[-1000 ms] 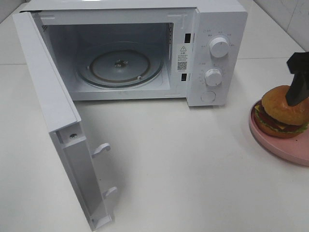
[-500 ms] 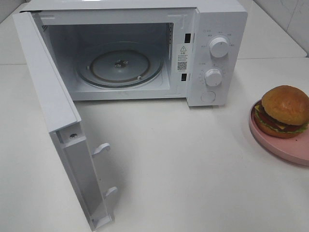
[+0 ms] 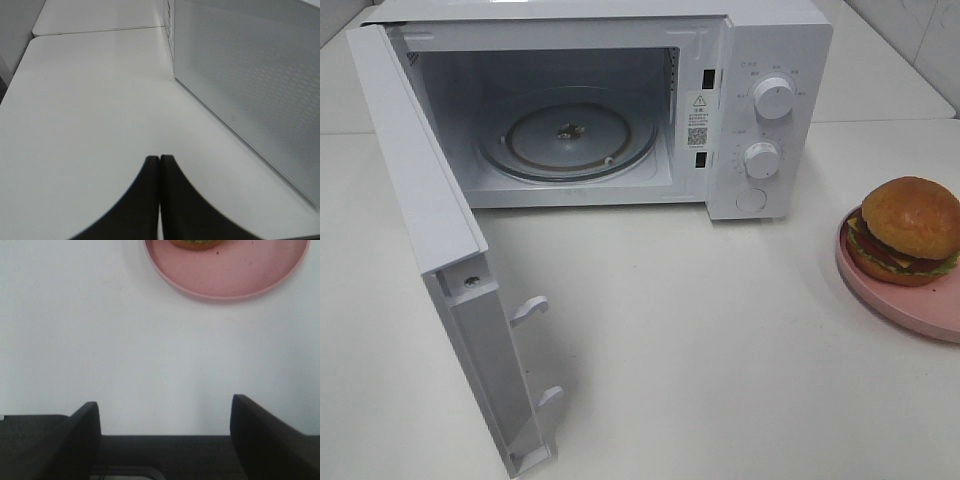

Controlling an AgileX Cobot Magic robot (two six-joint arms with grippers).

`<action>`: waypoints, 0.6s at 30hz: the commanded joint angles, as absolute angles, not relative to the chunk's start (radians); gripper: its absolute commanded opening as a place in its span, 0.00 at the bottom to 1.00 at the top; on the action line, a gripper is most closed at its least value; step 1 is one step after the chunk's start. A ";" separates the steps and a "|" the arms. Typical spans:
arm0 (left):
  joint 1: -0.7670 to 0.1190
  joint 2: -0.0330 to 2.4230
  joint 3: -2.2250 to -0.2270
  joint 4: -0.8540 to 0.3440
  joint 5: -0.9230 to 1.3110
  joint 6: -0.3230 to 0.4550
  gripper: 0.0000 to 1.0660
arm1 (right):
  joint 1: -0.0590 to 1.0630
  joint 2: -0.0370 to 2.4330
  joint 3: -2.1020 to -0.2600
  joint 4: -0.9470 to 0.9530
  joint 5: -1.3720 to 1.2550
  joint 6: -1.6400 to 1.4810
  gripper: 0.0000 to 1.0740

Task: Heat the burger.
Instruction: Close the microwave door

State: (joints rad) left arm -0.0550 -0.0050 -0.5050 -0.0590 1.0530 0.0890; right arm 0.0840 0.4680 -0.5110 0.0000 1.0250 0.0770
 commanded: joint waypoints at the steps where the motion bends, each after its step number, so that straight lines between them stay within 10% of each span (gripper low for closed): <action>1: -0.054 -0.013 -0.504 -0.064 1.041 0.093 0.00 | 0.077 0.364 -0.500 -0.008 1.004 0.059 0.61; 18: -0.054 -0.013 -0.506 -0.086 1.040 0.094 0.00 | 0.077 0.047 -0.499 -0.007 1.004 0.055 0.59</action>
